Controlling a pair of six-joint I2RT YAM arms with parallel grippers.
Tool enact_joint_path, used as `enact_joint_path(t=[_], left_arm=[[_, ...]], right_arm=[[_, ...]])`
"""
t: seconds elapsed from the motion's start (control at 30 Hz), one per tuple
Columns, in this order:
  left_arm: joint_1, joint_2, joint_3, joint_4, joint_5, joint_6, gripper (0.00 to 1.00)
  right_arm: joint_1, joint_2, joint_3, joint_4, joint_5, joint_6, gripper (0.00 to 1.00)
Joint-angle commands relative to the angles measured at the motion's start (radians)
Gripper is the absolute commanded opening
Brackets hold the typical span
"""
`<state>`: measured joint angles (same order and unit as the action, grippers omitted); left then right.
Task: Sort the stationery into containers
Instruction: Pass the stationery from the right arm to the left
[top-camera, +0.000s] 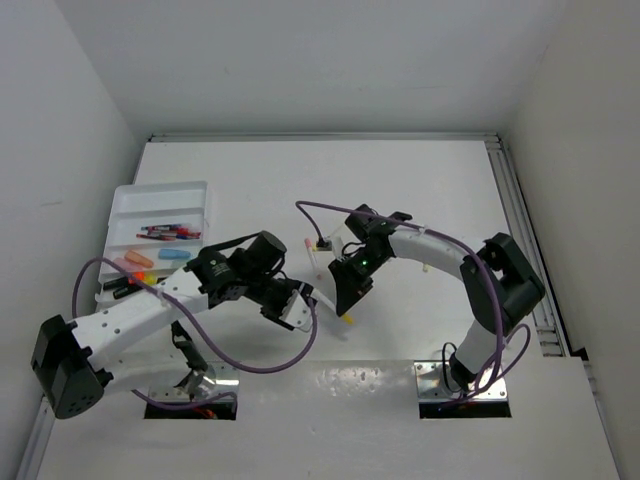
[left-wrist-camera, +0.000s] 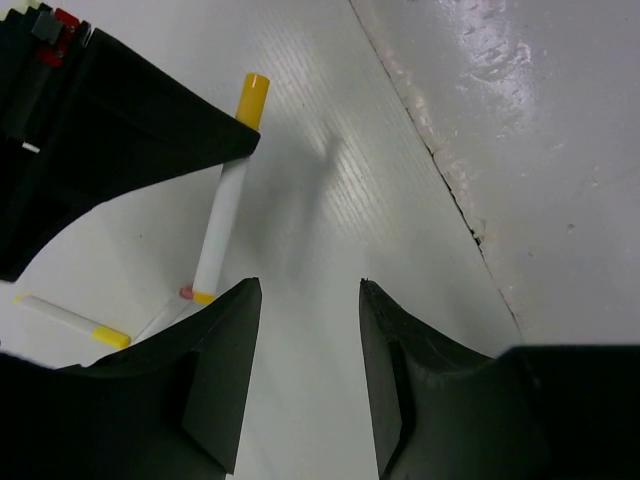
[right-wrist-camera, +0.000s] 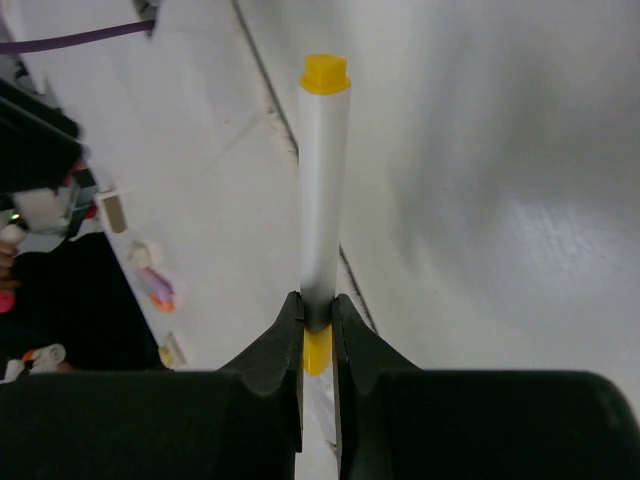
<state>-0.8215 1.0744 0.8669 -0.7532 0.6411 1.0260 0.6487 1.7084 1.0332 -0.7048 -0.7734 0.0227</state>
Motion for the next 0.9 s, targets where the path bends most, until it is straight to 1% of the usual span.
enact_joint_path(t=[0.0, 0.07, 0.2, 0.5, 0.6, 0.7, 0.73, 0.8, 0.83, 0.87], left_arm=[[-0.054, 0.03, 0.043, 0.12, -0.055, -0.107, 0.5], [-0.076, 0.042, 0.057, 0.159, -0.072, -0.142, 0.5], [-0.105, 0.074, 0.078, 0.204, -0.138, -0.19, 0.53], [-0.159, 0.127, 0.086, 0.207, -0.176, -0.161, 0.55], [-0.174, 0.139, 0.084, 0.193, -0.17, -0.142, 0.53], [-0.176, 0.145, 0.086, 0.172, -0.162, -0.122, 0.48], [-0.174, 0.147, 0.087, 0.166, -0.156, -0.121, 0.41], [-0.171, 0.145, 0.093, 0.16, -0.15, -0.121, 0.33], [-0.166, 0.145, 0.095, 0.155, -0.146, -0.122, 0.22], [-0.163, 0.145, 0.096, 0.149, -0.143, -0.122, 0.18]], right_arm=[[0.005, -0.03, 0.048, -0.047, -0.156, -0.015, 0.0], [0.008, -0.033, 0.054, -0.051, -0.174, -0.01, 0.0], [0.011, -0.035, 0.068, -0.061, -0.219, 0.0, 0.0], [0.023, -0.035, 0.114, -0.076, -0.257, 0.01, 0.0], [0.025, -0.043, 0.125, -0.088, -0.268, 0.013, 0.0], [0.025, -0.05, 0.134, -0.093, -0.274, 0.014, 0.0], [0.026, -0.05, 0.136, -0.094, -0.276, 0.016, 0.0], [0.029, -0.049, 0.145, -0.097, -0.276, 0.017, 0.0], [0.029, -0.049, 0.145, -0.101, -0.277, 0.016, 0.0], [0.029, -0.047, 0.146, -0.101, -0.277, 0.016, 0.0]])
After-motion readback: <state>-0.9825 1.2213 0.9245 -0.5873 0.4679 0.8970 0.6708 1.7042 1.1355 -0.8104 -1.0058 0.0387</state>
